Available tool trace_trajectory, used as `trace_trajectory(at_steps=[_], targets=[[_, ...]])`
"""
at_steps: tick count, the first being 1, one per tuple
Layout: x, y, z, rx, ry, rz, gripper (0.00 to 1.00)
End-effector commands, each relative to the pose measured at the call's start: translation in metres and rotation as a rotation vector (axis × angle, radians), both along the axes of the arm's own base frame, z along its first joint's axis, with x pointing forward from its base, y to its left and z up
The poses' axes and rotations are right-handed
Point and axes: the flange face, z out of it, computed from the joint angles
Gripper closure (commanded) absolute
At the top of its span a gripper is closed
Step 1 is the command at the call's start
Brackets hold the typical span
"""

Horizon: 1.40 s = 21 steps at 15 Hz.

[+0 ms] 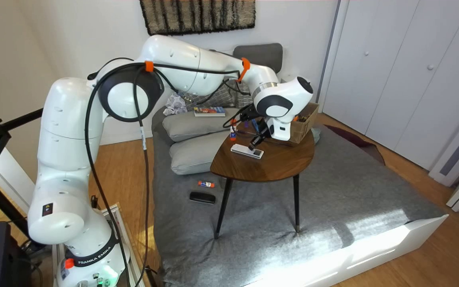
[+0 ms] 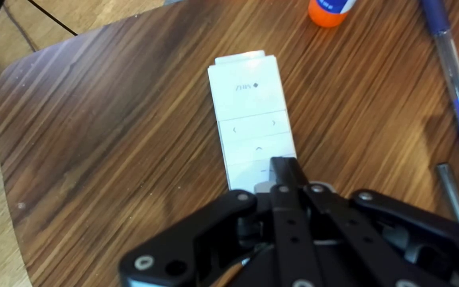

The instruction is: Press a button on the remote control

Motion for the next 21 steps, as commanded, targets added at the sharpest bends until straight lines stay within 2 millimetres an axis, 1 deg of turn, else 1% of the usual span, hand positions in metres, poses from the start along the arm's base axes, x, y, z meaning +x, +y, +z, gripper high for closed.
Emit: trace_trajectory(at_steps=[1,8,16,17,18,19,21], targets=[[-0.002,0.001,0.019,0.004,-0.017,-0.014,1.0],[-0.01,0.003,0.049,-0.029,-0.043,-0.034,1.0],[-0.018,0.006,0.07,-0.067,-0.058,-0.073,1.0],[-0.019,0.008,0.073,-0.075,-0.072,-0.074,0.74],[-0.021,0.01,0.076,-0.083,-0.076,-0.068,0.73],[-0.024,0.015,0.08,-0.093,-0.083,-0.054,0.68],[-0.031,0.024,0.085,-0.115,-0.084,-0.036,0.54]])
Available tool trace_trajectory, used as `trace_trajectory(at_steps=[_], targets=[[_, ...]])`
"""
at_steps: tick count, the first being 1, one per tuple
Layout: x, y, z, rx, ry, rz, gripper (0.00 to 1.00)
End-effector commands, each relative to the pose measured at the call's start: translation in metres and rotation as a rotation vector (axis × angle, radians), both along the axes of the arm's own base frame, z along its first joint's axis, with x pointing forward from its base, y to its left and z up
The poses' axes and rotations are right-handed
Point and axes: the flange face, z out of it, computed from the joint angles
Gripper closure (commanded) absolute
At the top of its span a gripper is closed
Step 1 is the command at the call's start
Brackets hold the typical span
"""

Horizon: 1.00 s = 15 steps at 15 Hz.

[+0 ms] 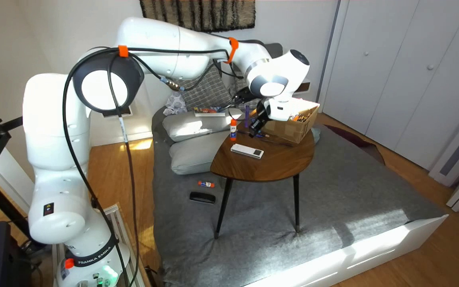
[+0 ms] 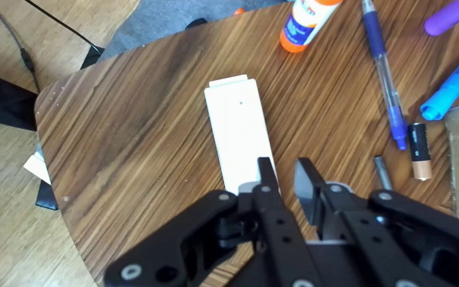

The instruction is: Press a button on the remote control

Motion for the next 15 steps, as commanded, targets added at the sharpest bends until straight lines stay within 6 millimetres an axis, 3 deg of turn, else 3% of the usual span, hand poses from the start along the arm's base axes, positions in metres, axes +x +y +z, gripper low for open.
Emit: trace_trajectory(at_steps=[1,8,15], targets=[[-0.021,0.021,0.013,-0.057,-0.008,0.01,0.46],[-0.042,0.056,0.016,-0.123,-0.047,0.041,0.0],[-0.078,0.084,0.061,-0.257,-0.373,0.17,0.0]])
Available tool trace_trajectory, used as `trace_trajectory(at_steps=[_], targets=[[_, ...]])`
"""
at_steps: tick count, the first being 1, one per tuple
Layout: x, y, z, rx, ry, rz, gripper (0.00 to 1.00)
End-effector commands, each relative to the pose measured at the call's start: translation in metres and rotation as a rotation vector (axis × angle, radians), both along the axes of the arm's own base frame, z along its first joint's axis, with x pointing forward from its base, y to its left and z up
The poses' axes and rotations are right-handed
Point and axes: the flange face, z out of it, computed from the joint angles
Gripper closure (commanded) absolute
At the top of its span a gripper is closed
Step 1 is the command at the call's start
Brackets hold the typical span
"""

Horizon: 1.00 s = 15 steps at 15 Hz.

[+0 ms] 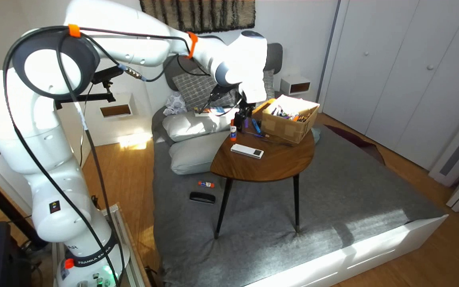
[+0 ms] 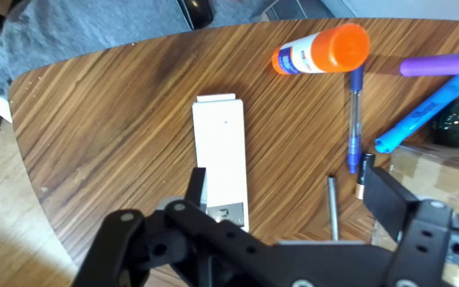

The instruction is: Press a button on the remote control

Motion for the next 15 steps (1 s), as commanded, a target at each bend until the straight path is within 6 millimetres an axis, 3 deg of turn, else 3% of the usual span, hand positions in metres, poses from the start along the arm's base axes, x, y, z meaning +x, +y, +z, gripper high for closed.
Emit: trace_trajectory(at_steps=[1,6,11,12,15], targets=[[-0.043,0.017,0.03,-0.07,-0.161,0.1,0.0],[-0.082,0.034,0.064,-0.155,-0.328,0.29,0.0],[-0.113,0.039,0.083,-0.256,-0.498,0.464,0.0],[-0.092,0.039,0.08,-0.208,-0.435,0.41,0.0],[-0.095,0.039,0.08,-0.213,-0.442,0.417,0.0]])
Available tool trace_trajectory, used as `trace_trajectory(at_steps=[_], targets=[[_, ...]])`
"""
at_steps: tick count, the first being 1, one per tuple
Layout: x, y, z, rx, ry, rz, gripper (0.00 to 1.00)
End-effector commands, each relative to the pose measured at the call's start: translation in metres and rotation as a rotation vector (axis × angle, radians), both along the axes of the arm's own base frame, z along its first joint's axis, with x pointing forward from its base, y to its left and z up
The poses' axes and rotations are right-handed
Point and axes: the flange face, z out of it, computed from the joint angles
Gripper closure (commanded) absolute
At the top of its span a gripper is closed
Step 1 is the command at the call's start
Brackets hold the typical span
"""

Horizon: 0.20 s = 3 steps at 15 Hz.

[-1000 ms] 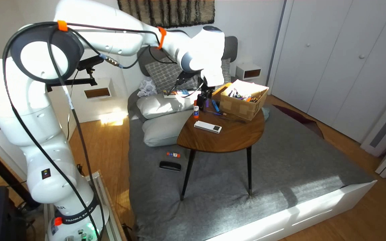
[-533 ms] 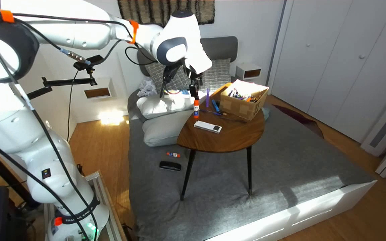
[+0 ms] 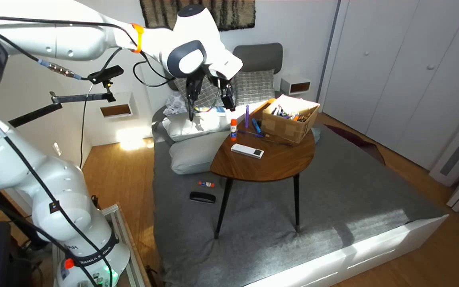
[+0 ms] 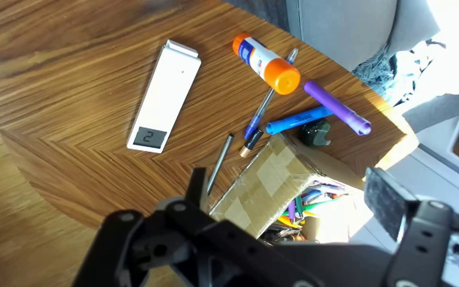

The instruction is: Press a button on the remote control

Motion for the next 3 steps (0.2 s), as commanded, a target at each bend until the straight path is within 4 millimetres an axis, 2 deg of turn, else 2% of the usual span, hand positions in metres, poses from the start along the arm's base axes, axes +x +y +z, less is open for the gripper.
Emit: trace_trajectory(at_steps=[1,3], targets=[[0.0014,-0.0006,-0.0017,0.0,0.005,0.0,0.0],[0.0021,-0.0008,-0.0035,0.0,0.008,-0.001,0.0]])
